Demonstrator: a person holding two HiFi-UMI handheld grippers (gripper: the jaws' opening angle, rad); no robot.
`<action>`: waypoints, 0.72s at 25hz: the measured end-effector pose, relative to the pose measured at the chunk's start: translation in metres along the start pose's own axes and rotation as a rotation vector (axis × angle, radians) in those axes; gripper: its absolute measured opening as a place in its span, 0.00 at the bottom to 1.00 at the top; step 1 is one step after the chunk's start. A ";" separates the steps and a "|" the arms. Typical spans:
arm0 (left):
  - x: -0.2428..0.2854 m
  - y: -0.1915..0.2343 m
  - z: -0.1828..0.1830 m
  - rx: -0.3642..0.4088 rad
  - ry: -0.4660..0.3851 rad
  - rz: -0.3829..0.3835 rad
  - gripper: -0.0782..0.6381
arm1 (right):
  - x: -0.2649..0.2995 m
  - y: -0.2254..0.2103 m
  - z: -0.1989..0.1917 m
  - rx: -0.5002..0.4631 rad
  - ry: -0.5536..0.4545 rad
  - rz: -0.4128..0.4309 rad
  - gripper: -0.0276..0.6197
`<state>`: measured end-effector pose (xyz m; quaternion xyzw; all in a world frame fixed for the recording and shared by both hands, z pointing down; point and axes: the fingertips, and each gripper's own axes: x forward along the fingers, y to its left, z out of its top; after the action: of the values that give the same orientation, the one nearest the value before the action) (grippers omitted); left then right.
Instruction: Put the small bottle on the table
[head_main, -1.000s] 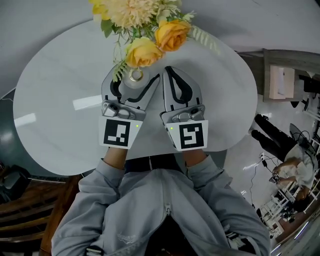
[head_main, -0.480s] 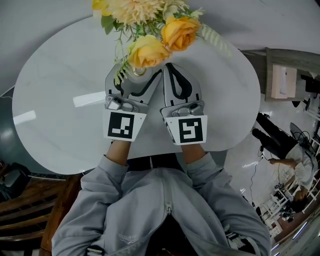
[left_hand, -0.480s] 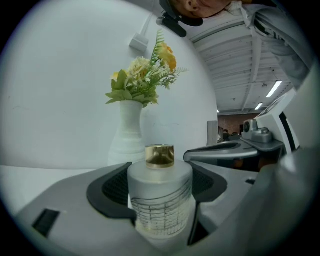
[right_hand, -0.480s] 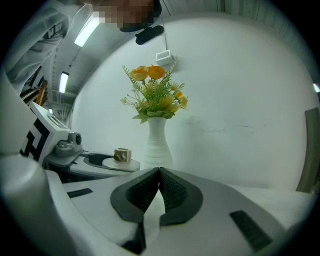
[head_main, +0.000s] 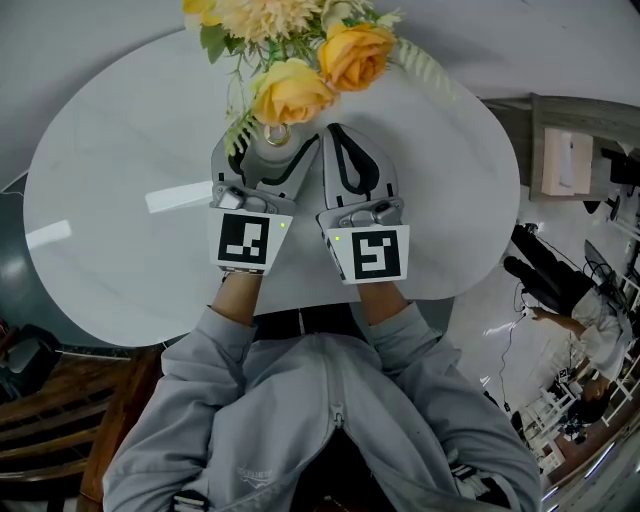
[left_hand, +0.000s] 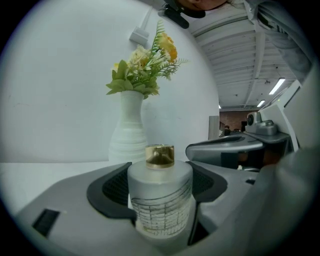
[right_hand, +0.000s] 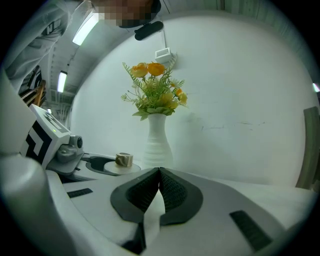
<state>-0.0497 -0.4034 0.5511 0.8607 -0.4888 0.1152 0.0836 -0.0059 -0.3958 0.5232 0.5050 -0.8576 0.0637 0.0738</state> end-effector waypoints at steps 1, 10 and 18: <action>0.000 0.000 -0.002 -0.001 0.008 0.001 0.58 | 0.000 0.000 -0.001 0.000 0.001 0.000 0.09; -0.005 0.000 -0.009 0.007 0.032 0.023 0.58 | 0.001 0.001 -0.016 -0.018 0.030 -0.002 0.09; -0.006 0.001 -0.017 0.032 0.083 0.053 0.58 | -0.002 0.004 -0.026 -0.034 0.059 0.008 0.08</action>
<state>-0.0555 -0.3944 0.5662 0.8432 -0.5056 0.1607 0.0868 -0.0067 -0.3869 0.5485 0.4982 -0.8580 0.0643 0.1071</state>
